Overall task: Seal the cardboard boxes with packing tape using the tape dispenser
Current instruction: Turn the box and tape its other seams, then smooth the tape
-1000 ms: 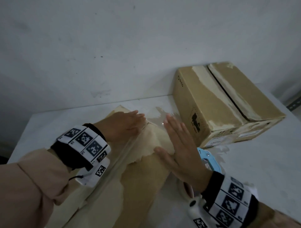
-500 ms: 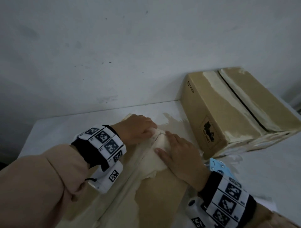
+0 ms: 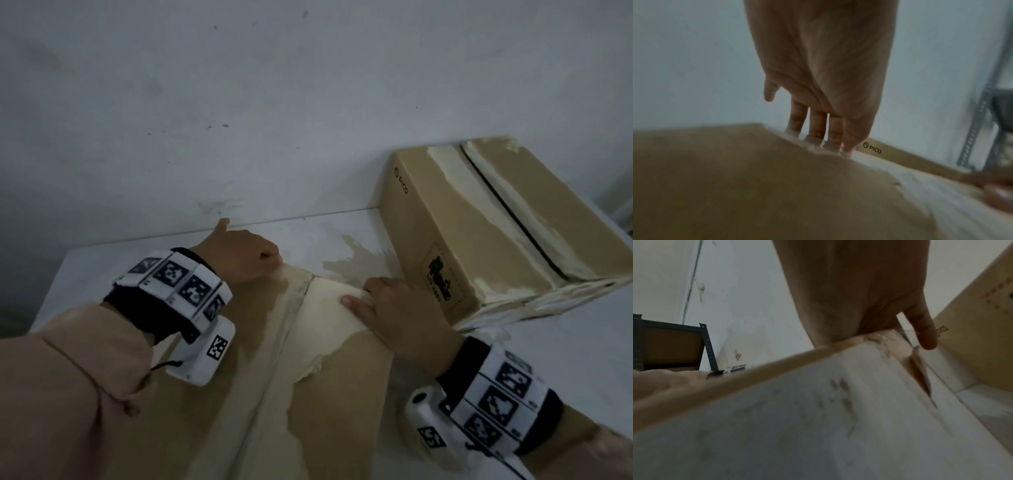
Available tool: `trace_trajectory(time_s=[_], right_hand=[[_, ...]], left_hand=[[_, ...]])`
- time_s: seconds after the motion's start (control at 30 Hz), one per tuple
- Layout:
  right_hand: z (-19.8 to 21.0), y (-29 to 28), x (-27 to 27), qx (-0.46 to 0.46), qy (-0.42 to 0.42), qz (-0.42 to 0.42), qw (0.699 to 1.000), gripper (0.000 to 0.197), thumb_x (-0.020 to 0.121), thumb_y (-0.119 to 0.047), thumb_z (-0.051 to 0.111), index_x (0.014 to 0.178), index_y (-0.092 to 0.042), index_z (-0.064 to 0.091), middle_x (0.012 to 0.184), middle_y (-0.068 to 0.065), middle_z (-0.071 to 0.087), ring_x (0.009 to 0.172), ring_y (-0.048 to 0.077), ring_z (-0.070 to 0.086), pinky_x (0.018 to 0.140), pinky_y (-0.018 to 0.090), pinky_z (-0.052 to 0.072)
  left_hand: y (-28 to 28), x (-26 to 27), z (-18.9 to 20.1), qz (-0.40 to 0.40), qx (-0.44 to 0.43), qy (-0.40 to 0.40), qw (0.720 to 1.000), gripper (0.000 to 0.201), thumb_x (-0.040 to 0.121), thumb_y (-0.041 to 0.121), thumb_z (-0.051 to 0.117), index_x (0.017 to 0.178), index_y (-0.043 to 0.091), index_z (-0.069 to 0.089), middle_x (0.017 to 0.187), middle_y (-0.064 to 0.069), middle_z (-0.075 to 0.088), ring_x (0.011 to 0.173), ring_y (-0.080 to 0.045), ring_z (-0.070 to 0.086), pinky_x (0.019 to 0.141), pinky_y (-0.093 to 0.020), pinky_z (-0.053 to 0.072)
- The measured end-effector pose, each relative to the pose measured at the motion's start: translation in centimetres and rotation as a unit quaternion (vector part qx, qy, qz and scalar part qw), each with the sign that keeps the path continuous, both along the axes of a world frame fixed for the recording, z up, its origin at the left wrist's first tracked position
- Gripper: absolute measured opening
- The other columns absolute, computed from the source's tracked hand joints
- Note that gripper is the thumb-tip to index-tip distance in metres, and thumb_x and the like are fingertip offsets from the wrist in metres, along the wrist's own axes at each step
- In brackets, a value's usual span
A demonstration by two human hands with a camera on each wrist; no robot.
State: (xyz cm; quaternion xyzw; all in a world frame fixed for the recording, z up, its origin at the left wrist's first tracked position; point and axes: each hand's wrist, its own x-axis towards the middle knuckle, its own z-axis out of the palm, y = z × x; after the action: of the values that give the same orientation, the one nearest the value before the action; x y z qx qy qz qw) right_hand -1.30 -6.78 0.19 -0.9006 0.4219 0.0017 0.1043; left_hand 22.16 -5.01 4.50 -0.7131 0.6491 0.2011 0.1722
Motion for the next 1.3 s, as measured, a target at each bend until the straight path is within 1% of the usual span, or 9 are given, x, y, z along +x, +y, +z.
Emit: trace_trajectory(time_s=[0.17,0.3,0.43,0.67,0.8,0.87,1.03,1.2,1.3], right_hand=[[0.7,-1.1,2.2,0.013,-0.029,0.092,0.995,0.05,0.092,-0.042,0.03,0.128,-0.009,0.043,0.128,0.01,0.053,0.109,0.028,0.052,0.086,0.033,0.037],[1.1,-1.3,4.6,0.11,-0.022,0.113,0.987,0.04,0.094,-0.031,0.038,0.128,-0.01,0.041,0.123,0.011,0.054,0.104,0.028,0.053,0.084,0.034,0.038],[0.6,-1.2,2.9,0.077,0.018,0.096,0.992,0.046,0.095,-0.047,0.035,0.122,-0.013,0.046,0.115,0.009,0.057,0.101,0.027,0.054,0.082,0.034,0.039],[-0.2,0.5,0.2,-0.003,-0.031,-0.01,0.999,0.071,0.093,-0.056,0.009,0.086,-0.013,0.065,0.092,0.013,0.067,0.076,0.033,0.065,0.06,0.037,0.054],[0.4,0.2,1.5,-0.023,-0.043,-0.043,0.998,0.067,0.09,-0.058,0.018,0.097,-0.008,0.062,0.105,0.021,0.059,0.086,0.039,0.06,0.065,0.04,0.053],[0.7,-0.7,1.8,-0.005,-0.053,-0.078,0.996,0.064,0.089,-0.06,0.026,0.117,-0.008,0.048,0.117,0.018,0.046,0.104,0.034,0.048,0.08,0.039,0.045],[1.2,-1.8,2.0,0.081,-0.055,-0.127,0.987,0.064,0.085,-0.06,0.042,0.119,-0.006,0.039,0.118,0.013,0.044,0.11,0.026,0.041,0.087,0.031,0.035],[1.4,-2.1,2.9,0.161,-0.073,-0.096,0.98,0.052,0.091,-0.042,0.047,0.126,-0.003,0.042,0.128,0.015,0.047,0.116,0.027,0.044,0.095,0.033,0.035],[1.7,-2.4,3.0,0.188,-0.043,-0.068,0.979,0.052,0.095,-0.039,0.042,0.133,-0.005,0.038,0.136,0.014,0.045,0.122,0.026,0.042,0.096,0.03,0.034]], left_hand=[[1.2,-1.6,0.6,-0.083,-0.013,-0.028,0.996,0.044,0.1,0.027,0.024,0.144,0.034,0.021,0.152,0.011,0.027,0.139,-0.008,0.025,0.116,-0.053,-0.003],[1.2,-3.5,0.0,-0.052,0.012,0.074,0.996,0.039,0.098,0.028,0.03,0.137,0.027,0.037,0.142,0.005,0.044,0.131,-0.015,0.038,0.116,-0.047,-0.001],[1.0,-1.7,-0.2,-0.035,0.007,0.032,0.999,0.039,0.099,0.034,0.022,0.132,0.034,0.043,0.139,0.008,0.046,0.137,-0.015,0.03,0.111,-0.061,-0.008],[2.4,3.9,-0.3,0.12,0.022,-0.05,0.991,0.046,0.093,0.057,0.02,0.133,0.042,0.039,0.157,0.005,-0.011,0.143,-0.021,-0.02,0.112,-0.06,-0.011],[2.5,5.2,-0.4,0.166,0.02,0.008,0.986,0.045,0.096,0.047,0.024,0.13,0.027,0.047,0.154,-0.007,0.021,0.141,-0.027,0.02,0.114,-0.049,0.016],[2.4,5.3,-0.5,0.174,-0.007,0.067,0.982,0.038,0.098,0.039,0.028,0.104,0.015,0.057,0.122,-0.009,0.054,0.116,-0.028,0.047,0.1,-0.037,0.036],[2.8,5.7,-0.8,0.178,-0.051,0.109,0.977,0.038,0.098,0.035,0.032,0.068,0.017,0.048,0.084,-0.004,0.053,0.085,-0.02,0.049,0.065,-0.025,0.034],[2.5,5.8,-1.0,0.175,-0.062,0.121,0.975,0.036,0.098,0.031,0.035,0.075,0.01,0.055,0.077,-0.003,0.054,0.073,-0.016,0.048,0.058,-0.02,0.031],[2.4,6.3,-1.2,0.166,-0.074,0.151,0.972,0.033,0.097,0.029,0.038,0.099,0.01,0.064,0.098,-0.007,0.063,0.088,-0.019,0.055,0.068,-0.024,0.038]])
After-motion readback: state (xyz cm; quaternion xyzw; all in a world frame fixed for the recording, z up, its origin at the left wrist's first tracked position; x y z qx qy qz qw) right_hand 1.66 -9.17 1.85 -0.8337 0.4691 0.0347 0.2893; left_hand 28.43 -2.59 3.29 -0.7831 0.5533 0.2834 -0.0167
